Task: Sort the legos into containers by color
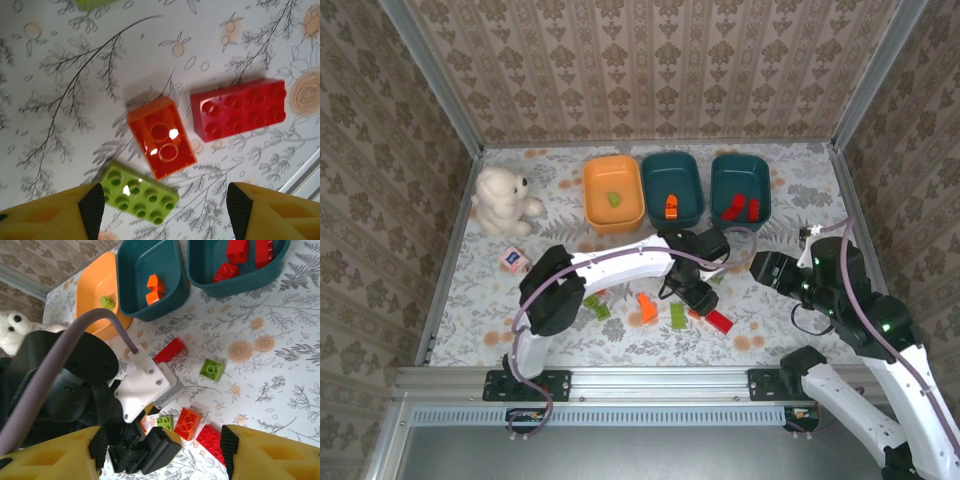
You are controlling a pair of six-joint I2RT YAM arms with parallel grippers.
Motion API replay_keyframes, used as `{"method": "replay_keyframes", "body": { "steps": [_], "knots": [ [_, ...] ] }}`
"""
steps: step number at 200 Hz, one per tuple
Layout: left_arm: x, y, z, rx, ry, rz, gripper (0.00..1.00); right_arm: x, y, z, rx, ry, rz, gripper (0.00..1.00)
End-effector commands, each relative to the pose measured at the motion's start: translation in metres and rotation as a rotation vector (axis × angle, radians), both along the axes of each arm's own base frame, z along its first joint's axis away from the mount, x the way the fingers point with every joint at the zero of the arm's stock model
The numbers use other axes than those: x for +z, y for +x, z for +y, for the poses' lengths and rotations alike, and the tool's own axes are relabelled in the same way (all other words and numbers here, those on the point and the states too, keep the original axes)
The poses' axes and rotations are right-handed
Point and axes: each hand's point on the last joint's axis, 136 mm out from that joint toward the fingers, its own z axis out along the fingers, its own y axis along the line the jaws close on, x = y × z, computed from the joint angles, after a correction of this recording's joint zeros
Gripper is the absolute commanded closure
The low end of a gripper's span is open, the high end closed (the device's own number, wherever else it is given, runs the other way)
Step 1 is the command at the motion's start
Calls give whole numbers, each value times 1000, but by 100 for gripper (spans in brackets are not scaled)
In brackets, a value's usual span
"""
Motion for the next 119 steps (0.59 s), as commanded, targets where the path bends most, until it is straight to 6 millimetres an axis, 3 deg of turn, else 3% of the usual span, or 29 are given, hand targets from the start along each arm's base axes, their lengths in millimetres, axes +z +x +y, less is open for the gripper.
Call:
{"method": "replay_keyframes", "body": {
  "steps": [1,45,119],
  "knots": [
    [-9,1,4,30,68,-3,31,6,-9,-8,-25,-6,4,35],
    [-25,5,-8,54,89,21,35,9,-12,-10,-24,-16,1,36],
    [-47,13,-5,124,147,32,44,12,-12,-10,-24,-16,-4,35]
  ]
}}
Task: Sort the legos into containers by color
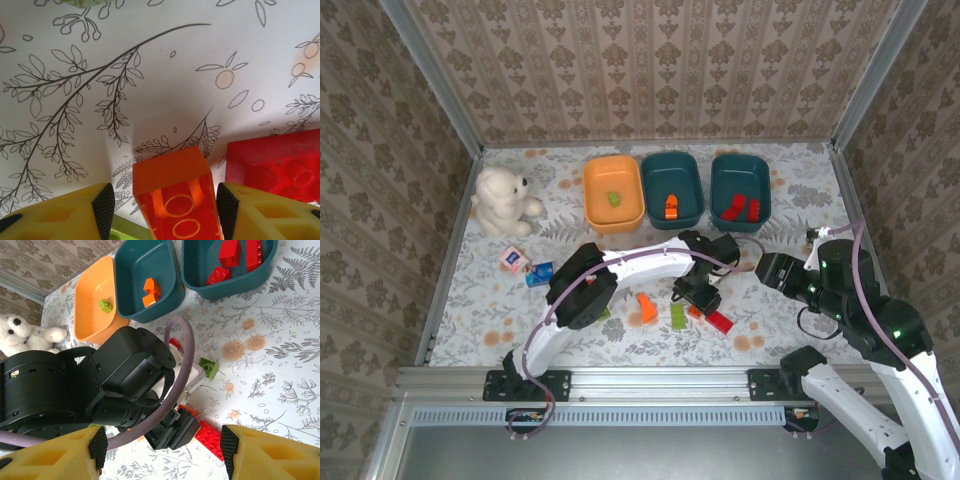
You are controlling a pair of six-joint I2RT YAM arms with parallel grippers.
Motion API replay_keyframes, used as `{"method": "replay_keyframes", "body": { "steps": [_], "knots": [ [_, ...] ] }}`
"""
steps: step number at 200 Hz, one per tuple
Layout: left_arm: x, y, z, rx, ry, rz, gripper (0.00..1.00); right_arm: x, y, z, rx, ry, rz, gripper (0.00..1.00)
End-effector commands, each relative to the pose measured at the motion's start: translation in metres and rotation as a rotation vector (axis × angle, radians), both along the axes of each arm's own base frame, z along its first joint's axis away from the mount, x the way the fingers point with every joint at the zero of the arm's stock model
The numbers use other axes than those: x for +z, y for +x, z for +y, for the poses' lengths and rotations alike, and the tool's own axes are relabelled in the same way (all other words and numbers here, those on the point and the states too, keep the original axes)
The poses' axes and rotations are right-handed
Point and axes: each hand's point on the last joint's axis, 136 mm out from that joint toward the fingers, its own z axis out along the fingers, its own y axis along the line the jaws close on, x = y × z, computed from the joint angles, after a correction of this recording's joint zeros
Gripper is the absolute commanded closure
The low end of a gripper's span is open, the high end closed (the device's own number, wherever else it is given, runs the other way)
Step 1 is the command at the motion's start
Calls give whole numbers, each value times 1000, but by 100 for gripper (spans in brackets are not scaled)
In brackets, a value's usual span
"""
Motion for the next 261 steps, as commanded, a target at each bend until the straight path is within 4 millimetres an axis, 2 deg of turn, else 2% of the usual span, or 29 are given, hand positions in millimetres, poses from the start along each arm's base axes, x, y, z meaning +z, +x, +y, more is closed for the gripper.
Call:
{"method": "replay_keyframes", "body": {
  "steps": [1,48,102,121,133,146,167,198,216,241,261],
  "knots": [
    [0,5,3,33,24,-3,44,4,-4,-4,-9,-5,-6,35],
    [-6,8,10,49,56,3,53,3,3,1,0,0,-4,35],
    [-22,3,16,35,112,11,49,-1,8,4,3,-2,7,35],
    [-19,9,17,40,112,-17,58,-1,10,5,5,1,9,35],
    [-13,15,17,47,101,-43,65,-1,10,6,7,1,9,35],
    [-1,23,16,67,83,-73,68,-2,10,6,7,0,10,35],
    [29,47,23,147,35,-124,69,0,12,6,8,2,7,35],
    [93,100,35,285,-116,-201,71,3,16,8,15,-4,2,35],
    [122,133,42,338,-195,-245,71,2,20,12,22,1,4,35],
    [146,187,47,413,-295,-297,71,0,28,18,35,13,17,35],
    [152,234,48,458,-354,-358,71,-4,35,27,52,32,40,36]
  ]
}}
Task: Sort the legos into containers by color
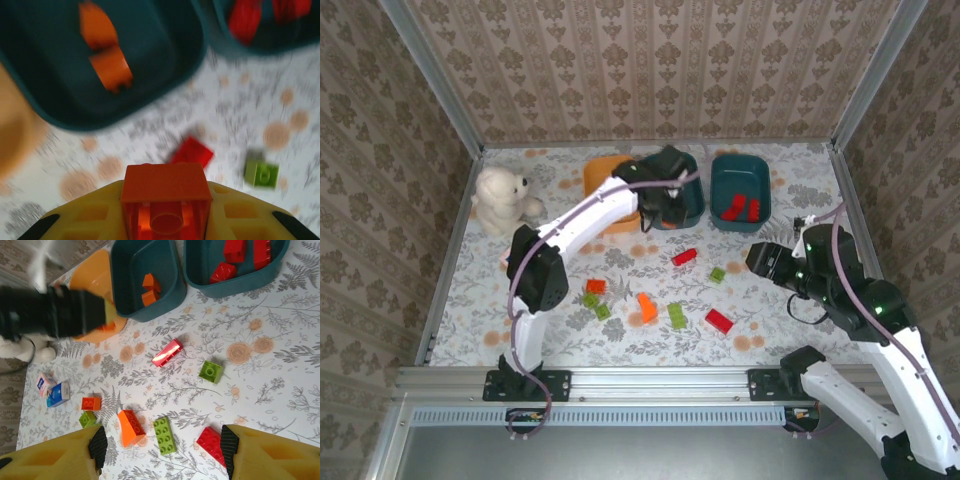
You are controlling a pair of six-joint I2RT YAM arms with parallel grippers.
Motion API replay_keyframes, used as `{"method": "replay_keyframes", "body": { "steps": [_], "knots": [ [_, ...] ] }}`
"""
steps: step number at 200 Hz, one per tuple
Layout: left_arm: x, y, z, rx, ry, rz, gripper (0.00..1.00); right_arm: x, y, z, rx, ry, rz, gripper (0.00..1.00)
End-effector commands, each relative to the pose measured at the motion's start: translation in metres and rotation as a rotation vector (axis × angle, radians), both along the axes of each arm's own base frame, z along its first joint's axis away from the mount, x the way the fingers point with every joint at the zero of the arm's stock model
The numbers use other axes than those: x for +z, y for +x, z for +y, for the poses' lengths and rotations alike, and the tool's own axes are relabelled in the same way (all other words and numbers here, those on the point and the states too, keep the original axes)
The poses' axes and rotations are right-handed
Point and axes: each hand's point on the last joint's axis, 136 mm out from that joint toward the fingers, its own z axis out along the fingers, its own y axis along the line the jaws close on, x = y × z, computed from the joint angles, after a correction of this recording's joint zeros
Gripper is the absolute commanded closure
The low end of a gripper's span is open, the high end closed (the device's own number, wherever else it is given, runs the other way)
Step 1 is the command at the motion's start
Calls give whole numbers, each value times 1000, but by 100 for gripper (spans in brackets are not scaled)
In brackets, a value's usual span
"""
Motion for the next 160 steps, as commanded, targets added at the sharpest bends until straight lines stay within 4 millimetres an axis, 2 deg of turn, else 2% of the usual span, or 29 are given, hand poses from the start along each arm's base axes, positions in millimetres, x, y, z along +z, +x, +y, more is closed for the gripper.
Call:
{"method": "replay_keyframes", "body": {
  "steps": [1,34,67,116,133,160],
  "knots": [
    [6,43,-4,23,-54,-69,71,3,10,13,35,39,-3,36],
    [1,109,-5,86,-105,-150,71,3,21,24,48,77,5,35],
    [-21,146,-6,152,-139,-153,71,4,24,23,41,71,-2,35],
    [-71,153,1,245,-94,-82,70,-1,24,23,38,67,8,35],
    [-78,153,1,264,-86,-72,69,-3,26,22,35,63,13,35],
    [-86,151,4,293,-79,-46,59,-6,31,24,40,65,21,34]
  ]
}}
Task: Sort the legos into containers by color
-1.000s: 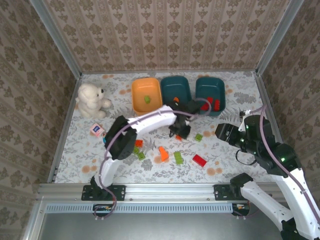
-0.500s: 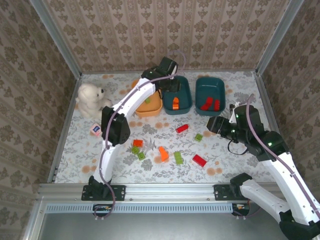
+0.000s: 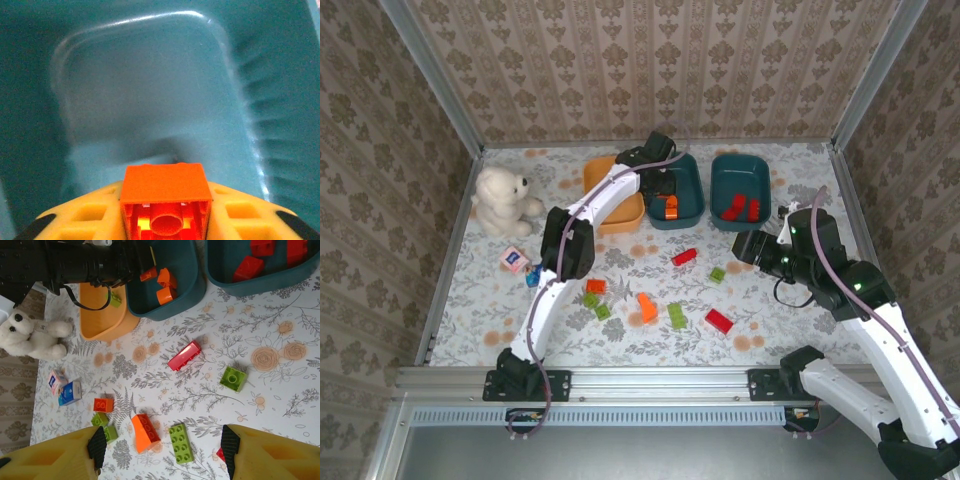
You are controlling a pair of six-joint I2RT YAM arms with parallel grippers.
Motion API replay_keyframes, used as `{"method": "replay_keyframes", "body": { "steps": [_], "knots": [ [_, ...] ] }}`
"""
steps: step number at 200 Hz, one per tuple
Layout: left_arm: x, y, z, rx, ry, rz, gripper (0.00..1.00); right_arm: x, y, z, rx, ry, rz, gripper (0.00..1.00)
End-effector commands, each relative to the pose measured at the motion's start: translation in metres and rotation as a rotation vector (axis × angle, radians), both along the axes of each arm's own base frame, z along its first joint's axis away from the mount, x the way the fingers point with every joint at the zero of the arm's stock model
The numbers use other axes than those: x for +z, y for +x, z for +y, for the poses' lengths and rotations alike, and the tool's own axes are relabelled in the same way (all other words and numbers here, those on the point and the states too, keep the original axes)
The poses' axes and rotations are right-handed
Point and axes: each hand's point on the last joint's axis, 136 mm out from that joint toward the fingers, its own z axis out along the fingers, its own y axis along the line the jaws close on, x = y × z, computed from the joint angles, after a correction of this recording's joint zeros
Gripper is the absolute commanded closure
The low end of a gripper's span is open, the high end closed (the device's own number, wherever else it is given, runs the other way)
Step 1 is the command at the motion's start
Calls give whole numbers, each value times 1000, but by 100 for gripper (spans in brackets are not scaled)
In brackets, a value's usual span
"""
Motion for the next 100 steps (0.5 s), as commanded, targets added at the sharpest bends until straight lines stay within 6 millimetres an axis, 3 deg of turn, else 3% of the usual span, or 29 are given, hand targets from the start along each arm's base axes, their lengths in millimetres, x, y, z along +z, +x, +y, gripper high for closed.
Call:
{"method": "replay_keyframes", "body": {
  "steps": [1,54,100],
  "knots": [
    [7,6,1,60,-18,-6,59,-3,5,4,7,23,7,34],
    [0,2,5,79,-10,28,57,-2,11,8,19,30,10,34],
    [36,3,4,104,-55,-15,50,-6,11,6,18,19,21,34]
  ]
}}
